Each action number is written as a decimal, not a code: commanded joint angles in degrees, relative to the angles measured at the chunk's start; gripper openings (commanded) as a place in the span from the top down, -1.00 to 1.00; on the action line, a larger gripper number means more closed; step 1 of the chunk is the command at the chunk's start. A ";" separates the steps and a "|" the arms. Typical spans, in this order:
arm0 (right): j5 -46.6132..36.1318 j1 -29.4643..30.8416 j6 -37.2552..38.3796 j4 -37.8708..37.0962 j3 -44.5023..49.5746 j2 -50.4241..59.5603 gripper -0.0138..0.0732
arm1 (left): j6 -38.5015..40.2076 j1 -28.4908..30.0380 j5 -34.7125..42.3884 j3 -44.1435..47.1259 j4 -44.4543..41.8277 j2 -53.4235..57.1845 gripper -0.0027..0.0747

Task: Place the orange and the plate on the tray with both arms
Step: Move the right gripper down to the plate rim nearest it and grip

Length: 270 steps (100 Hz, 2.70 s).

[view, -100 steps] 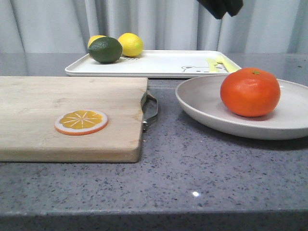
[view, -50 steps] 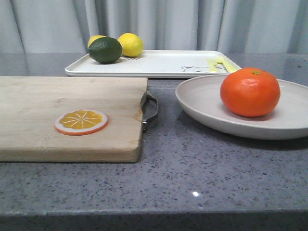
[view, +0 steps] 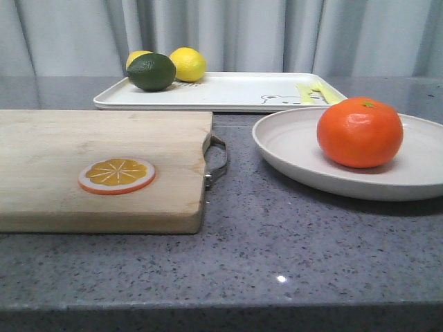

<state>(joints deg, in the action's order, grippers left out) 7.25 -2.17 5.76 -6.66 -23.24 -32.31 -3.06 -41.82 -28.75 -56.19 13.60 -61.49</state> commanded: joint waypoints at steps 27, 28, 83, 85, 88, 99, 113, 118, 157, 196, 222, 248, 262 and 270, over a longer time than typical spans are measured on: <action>-3.13 0.39 -0.26 -0.53 -2.15 -0.41 0.84 | -0.07 0.13 12.95 13.04 0.35 19.23 0.98; -3.05 0.39 -0.26 -0.53 -2.20 -0.41 0.84 | -0.07 0.13 13.09 13.50 0.34 19.54 0.98; 10.77 -2.27 -0.26 -0.23 -11.01 -7.59 0.61 | -0.07 0.13 15.67 18.42 0.25 26.65 0.98; 11.36 -2.58 -0.26 -0.23 -11.93 -8.60 0.56 | -0.07 0.13 15.67 18.42 0.25 26.65 0.98; 12.98 -2.97 -0.26 -0.09 -13.53 -9.99 0.42 | -0.07 0.13 15.67 18.42 0.25 26.65 0.98; 18.02 -4.22 -0.26 0.65 -18.55 -15.49 0.03 | -0.07 0.13 15.67 18.42 0.25 26.65 0.98; 25.72 -4.76 -0.26 3.19 -25.41 -22.36 -0.12 | -0.07 0.13 15.67 18.42 0.25 26.65 0.98; 28.76 -4.76 -0.26 4.60 -27.71 -25.19 -0.12 | -0.07 0.13 15.67 18.42 0.25 26.65 0.98; 39.77 -4.81 -0.31 8.75 -37.82 -39.97 -0.12 | -0.07 0.13 15.56 18.50 0.25 26.65 0.98; 40.05 -4.81 -3.07 13.69 -37.96 -45.05 -0.12 | -0.07 0.13 15.45 18.50 0.25 26.65 0.98; 39.80 -4.81 -3.26 14.44 -38.01 -48.05 -0.12 | -0.07 0.13 15.45 18.50 0.25 26.65 0.98; 39.64 -4.81 -3.26 14.50 -38.01 -50.26 0.00 | -0.07 0.13 15.45 18.50 0.25 26.65 0.98; 39.69 -4.81 -3.26 14.50 -38.01 -50.49 0.28 | -0.07 0.13 15.45 18.50 0.25 26.65 0.98; 39.81 -4.81 -3.26 14.50 -38.01 -50.49 0.47 | -0.07 0.13 15.45 18.50 0.25 26.65 0.98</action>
<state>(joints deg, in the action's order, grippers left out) 48.54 -7.03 3.06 7.44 -59.42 -84.32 -3.06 -41.82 -17.67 -35.93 13.49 -34.91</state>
